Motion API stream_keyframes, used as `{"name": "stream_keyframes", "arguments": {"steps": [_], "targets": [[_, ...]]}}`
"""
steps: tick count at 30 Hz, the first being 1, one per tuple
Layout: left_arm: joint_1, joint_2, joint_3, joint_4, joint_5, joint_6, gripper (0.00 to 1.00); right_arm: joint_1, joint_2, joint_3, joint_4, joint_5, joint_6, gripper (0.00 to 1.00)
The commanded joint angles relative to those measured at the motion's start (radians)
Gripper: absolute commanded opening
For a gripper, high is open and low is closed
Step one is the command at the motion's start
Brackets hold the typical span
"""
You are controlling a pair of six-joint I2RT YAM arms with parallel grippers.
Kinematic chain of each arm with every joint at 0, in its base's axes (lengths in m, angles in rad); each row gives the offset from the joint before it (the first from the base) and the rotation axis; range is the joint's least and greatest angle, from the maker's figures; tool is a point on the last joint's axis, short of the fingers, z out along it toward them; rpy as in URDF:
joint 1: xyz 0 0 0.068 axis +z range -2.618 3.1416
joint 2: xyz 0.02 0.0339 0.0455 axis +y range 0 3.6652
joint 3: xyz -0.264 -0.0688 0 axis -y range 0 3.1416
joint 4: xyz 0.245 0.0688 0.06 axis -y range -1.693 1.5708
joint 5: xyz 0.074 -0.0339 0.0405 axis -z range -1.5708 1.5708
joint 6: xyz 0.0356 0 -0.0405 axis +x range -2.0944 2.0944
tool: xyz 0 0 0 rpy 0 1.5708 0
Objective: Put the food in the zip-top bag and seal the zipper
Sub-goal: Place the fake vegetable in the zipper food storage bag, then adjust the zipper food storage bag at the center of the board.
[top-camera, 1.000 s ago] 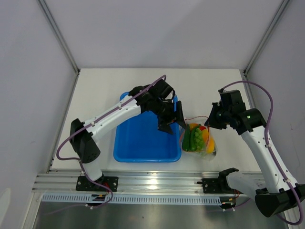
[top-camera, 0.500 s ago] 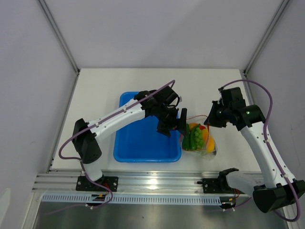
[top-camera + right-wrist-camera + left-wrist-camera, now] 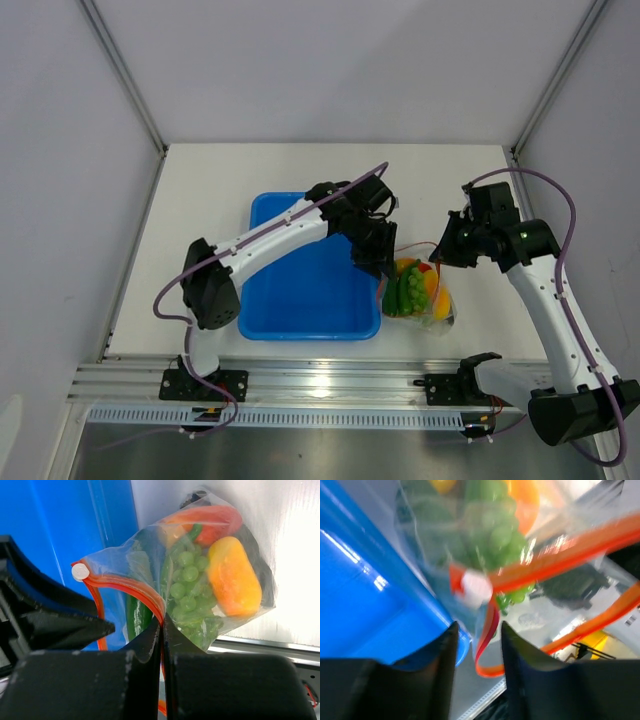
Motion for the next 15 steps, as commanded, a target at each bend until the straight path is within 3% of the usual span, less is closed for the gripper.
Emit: {"name": "stream_keyframes", "arguments": {"steps": [1, 5, 6, 7, 15], "targets": [[-0.005, 0.058, 0.102, -0.030, -0.019, 0.036, 0.37, -0.015, -0.010, 0.048, -0.006, -0.048, 0.013, 0.00], [0.000, 0.124, 0.212, -0.076, -0.031, 0.045, 0.14, -0.033, -0.015, 0.040, -0.025, -0.098, 0.016, 0.00], [0.001, 0.129, 0.232, -0.081, -0.034, 0.045, 0.03, -0.036, -0.015, 0.043, -0.031, -0.104, 0.017, 0.00], [0.001, 0.133, 0.243, -0.084, -0.041, 0.046, 0.00, -0.044, -0.016, 0.043, -0.039, -0.110, 0.019, 0.00], [0.029, 0.147, 0.452, -0.067, -0.009, 0.074, 0.00, -0.089, -0.039, 0.057, -0.124, -0.217, 0.040, 0.00]]}}
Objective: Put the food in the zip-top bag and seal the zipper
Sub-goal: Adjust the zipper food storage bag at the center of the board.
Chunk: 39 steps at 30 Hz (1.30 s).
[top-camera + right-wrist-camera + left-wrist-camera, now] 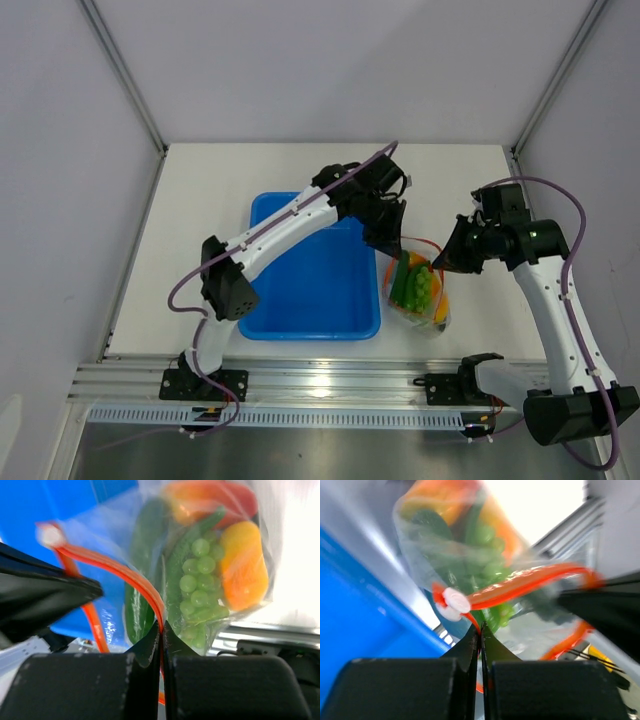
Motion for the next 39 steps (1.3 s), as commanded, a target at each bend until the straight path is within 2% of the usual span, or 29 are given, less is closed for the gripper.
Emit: {"name": "stream_keyframes", "arguments": {"steps": [1, 5, 6, 9, 18, 21, 22, 24, 25, 26, 29, 35, 39], "targets": [[0.022, -0.003, 0.154, 0.059, 0.048, 0.034, 0.01, -0.012, -0.039, 0.042, -0.057, -0.114, 0.031, 0.00], [0.041, 0.020, 0.191, 0.139, 0.118, 0.031, 0.01, -0.013, -0.065, -0.032, -0.077, -0.264, 0.065, 0.00], [0.042, 0.029, 0.190, 0.160, 0.143, 0.035, 0.01, -0.012, -0.082, -0.052, -0.076, -0.342, 0.076, 0.00], [0.041, 0.059, 0.191, 0.227, 0.273, 0.037, 0.01, 0.001, -0.121, -0.116, -0.032, -0.422, 0.128, 0.00], [0.033, 0.107, 0.165, 0.293, 0.465, 0.048, 0.01, 0.005, -0.148, -0.175, 0.088, -0.435, 0.212, 0.01], [0.033, 0.096, 0.144, 0.299, 0.486, 0.058, 0.01, 0.005, -0.139, -0.164, 0.088, -0.386, 0.180, 0.18], [0.033, 0.092, 0.139, 0.302, 0.493, 0.066, 0.01, 0.005, -0.131, -0.156, 0.085, -0.375, 0.166, 0.31], [0.033, 0.089, 0.125, 0.305, 0.523, 0.072, 0.01, 0.001, -0.125, -0.111, 0.058, -0.326, 0.139, 0.42], [0.031, 0.087, 0.127, 0.303, 0.534, 0.083, 0.00, -0.002, -0.122, -0.092, 0.050, -0.306, 0.114, 0.51], [0.031, 0.086, 0.119, 0.303, 0.548, 0.087, 0.01, -0.004, -0.119, -0.071, 0.033, -0.265, 0.105, 0.55], [0.033, 0.078, 0.111, 0.288, 0.533, 0.101, 0.01, -0.024, -0.094, 0.012, -0.001, -0.194, 0.079, 0.60], [0.031, 0.067, 0.096, 0.312, 0.522, 0.094, 0.01, -0.085, -0.030, 0.136, -0.063, -0.082, 0.096, 0.59], [0.031, 0.029, 0.035, 0.371, 0.493, 0.063, 0.01, -0.146, 0.018, 0.183, -0.114, -0.010, 0.103, 0.57]]}}
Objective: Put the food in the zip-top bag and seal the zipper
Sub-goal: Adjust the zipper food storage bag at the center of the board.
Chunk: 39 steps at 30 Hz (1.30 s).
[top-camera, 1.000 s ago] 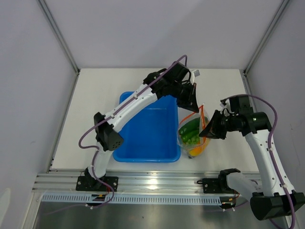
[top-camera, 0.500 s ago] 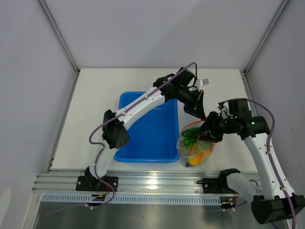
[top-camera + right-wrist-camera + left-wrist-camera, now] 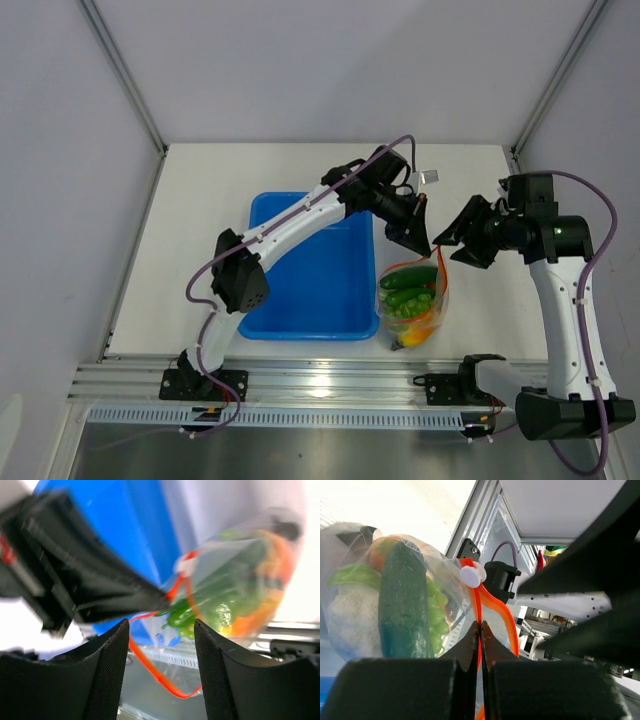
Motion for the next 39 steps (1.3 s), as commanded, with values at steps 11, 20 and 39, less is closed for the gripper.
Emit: {"name": "stream_keyframes", "arguments": {"steps": [11, 20, 39], "targets": [[-0.019, -0.137, -0.098, 0.129, -0.038, -0.013, 0.01, -0.055, 0.111, 0.056, -0.081, 0.097, 0.026, 0.53], [-0.032, -0.123, -0.082, 0.133, -0.035, -0.018, 0.00, -0.055, 0.173, 0.077, -0.076, 0.083, 0.025, 0.50], [-0.030, -0.273, -0.101, -0.002, -0.460, 0.051, 0.26, -0.093, 0.162, 0.045, -0.018, 0.095, 0.010, 0.48]]}}
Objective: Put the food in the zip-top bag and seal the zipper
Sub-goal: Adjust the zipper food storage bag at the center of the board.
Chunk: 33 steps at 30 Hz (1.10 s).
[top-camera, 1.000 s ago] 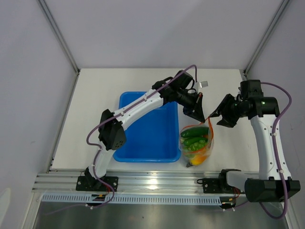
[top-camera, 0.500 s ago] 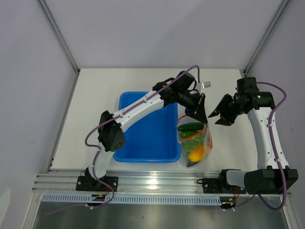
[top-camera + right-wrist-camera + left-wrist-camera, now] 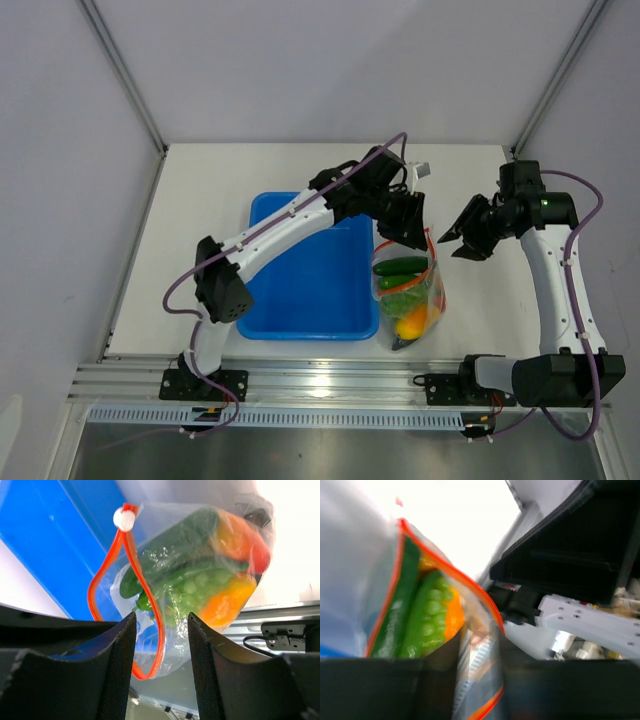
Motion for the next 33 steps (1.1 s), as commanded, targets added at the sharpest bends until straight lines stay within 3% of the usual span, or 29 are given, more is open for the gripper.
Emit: {"name": "stream_keyframes", "arguments": {"steps": [1, 4, 7, 19, 29, 33], "targets": [[0.008, -0.150, 0.023, -0.036, -0.208, 0.031, 0.53, -0.045, -0.006, 0.019, 0.027, 0.013, -0.024, 0.48], [0.007, -0.167, 0.014, -0.050, -0.262, 0.039, 0.71, -0.053, 0.020, 0.025, 0.030, 0.011, -0.036, 0.50], [0.007, -0.208, -0.027, -0.046, -0.344, 0.020, 0.78, -0.052, 0.060, 0.032, 0.061, -0.004, -0.041, 0.52], [0.030, -0.200, -0.034, -0.132, -0.451, 0.035, 0.83, 0.017, 0.256, 0.160, 0.125, 0.037, -0.047, 0.66], [0.039, -0.250, -0.101, -0.110, -0.452, 0.058, 0.83, 0.097, 0.365, 0.249, 0.084, 0.096, -0.024, 0.63], [0.048, -0.253, -0.103, -0.110, -0.443, 0.066, 0.83, 0.113, 0.349, 0.221, 0.075, 0.103, -0.015, 0.56]]}}
